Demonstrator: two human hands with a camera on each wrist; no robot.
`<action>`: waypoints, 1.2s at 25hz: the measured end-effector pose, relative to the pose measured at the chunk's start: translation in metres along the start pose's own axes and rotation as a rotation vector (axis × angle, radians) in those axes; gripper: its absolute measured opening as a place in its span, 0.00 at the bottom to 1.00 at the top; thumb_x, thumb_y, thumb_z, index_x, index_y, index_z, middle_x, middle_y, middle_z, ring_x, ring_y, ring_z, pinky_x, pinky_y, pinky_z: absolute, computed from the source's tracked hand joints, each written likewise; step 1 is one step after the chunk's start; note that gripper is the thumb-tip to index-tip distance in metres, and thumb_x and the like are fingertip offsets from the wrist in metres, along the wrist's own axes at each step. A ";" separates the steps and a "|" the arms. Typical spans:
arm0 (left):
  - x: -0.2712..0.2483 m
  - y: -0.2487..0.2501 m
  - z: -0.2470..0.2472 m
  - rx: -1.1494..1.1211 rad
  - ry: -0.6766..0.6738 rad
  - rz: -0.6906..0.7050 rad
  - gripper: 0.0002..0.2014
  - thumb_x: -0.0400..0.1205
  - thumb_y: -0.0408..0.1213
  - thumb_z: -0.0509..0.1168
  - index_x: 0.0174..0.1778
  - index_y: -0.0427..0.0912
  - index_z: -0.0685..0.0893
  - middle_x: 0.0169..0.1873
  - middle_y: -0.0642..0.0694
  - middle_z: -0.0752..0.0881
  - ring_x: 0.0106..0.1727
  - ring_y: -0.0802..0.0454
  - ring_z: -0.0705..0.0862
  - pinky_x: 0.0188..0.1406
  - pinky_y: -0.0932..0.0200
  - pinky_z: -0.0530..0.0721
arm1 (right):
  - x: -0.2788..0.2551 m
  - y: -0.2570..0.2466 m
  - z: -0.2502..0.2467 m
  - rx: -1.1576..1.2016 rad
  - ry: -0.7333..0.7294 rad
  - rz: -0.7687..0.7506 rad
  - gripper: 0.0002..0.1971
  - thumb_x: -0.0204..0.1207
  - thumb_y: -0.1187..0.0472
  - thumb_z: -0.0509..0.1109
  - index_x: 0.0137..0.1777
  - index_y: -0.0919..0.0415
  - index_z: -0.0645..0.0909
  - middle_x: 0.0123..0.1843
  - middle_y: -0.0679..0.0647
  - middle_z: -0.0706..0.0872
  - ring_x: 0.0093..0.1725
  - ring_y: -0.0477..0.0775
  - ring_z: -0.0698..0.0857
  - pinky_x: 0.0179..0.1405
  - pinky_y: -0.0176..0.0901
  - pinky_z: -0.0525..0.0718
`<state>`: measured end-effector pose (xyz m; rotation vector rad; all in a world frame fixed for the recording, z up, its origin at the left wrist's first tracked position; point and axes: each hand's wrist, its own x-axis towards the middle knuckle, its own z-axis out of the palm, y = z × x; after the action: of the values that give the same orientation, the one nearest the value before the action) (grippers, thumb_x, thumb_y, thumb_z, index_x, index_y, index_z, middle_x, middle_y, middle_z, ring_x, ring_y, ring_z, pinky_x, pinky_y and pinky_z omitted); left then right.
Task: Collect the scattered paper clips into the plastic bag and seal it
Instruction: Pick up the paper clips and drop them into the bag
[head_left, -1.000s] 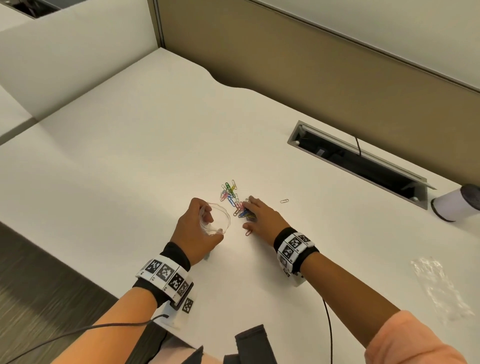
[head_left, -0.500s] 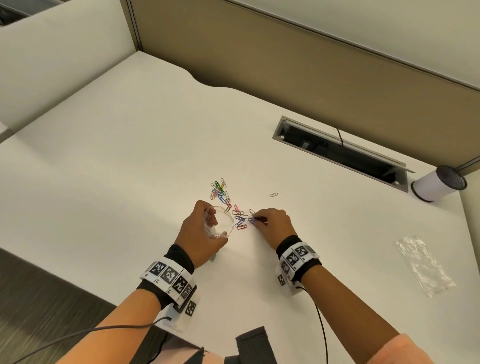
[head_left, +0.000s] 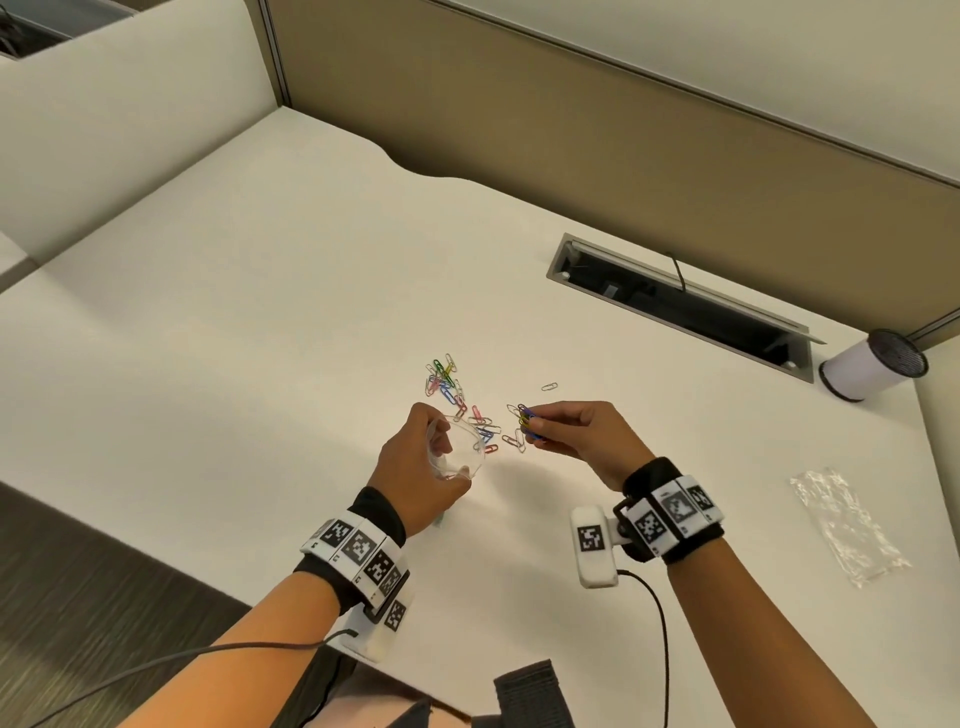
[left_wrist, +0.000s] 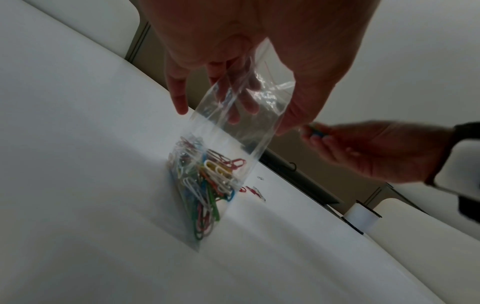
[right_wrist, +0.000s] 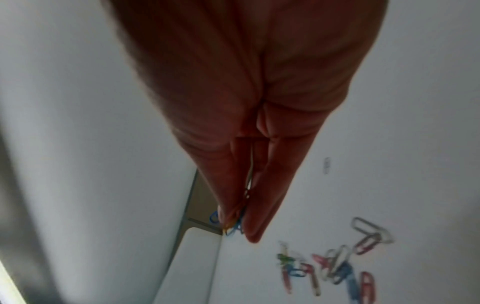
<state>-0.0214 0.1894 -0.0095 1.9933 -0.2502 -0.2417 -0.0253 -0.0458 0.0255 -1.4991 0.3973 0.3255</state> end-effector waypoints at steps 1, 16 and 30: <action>0.000 0.001 0.001 0.005 -0.006 0.002 0.23 0.68 0.33 0.77 0.52 0.44 0.71 0.40 0.48 0.82 0.45 0.56 0.81 0.39 0.68 0.79 | -0.007 -0.010 0.004 -0.028 -0.063 -0.007 0.11 0.76 0.72 0.72 0.58 0.71 0.86 0.47 0.63 0.90 0.42 0.51 0.90 0.46 0.33 0.88; -0.003 0.012 0.026 0.035 -0.087 0.024 0.22 0.69 0.36 0.76 0.50 0.47 0.70 0.40 0.54 0.81 0.44 0.54 0.83 0.39 0.63 0.80 | -0.032 -0.050 0.057 -0.769 -0.049 -0.164 0.07 0.74 0.65 0.75 0.49 0.58 0.92 0.41 0.56 0.93 0.41 0.52 0.92 0.47 0.43 0.91; -0.004 0.002 0.001 0.000 0.024 0.005 0.23 0.68 0.28 0.77 0.53 0.40 0.72 0.42 0.43 0.82 0.47 0.47 0.82 0.36 0.78 0.77 | 0.059 0.041 -0.038 -0.810 0.338 -0.015 0.21 0.81 0.68 0.62 0.74 0.63 0.74 0.75 0.60 0.77 0.74 0.60 0.77 0.76 0.48 0.72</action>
<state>-0.0258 0.1886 -0.0079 1.9941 -0.2400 -0.2143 0.0075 -0.0834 -0.0387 -2.3658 0.5567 0.2266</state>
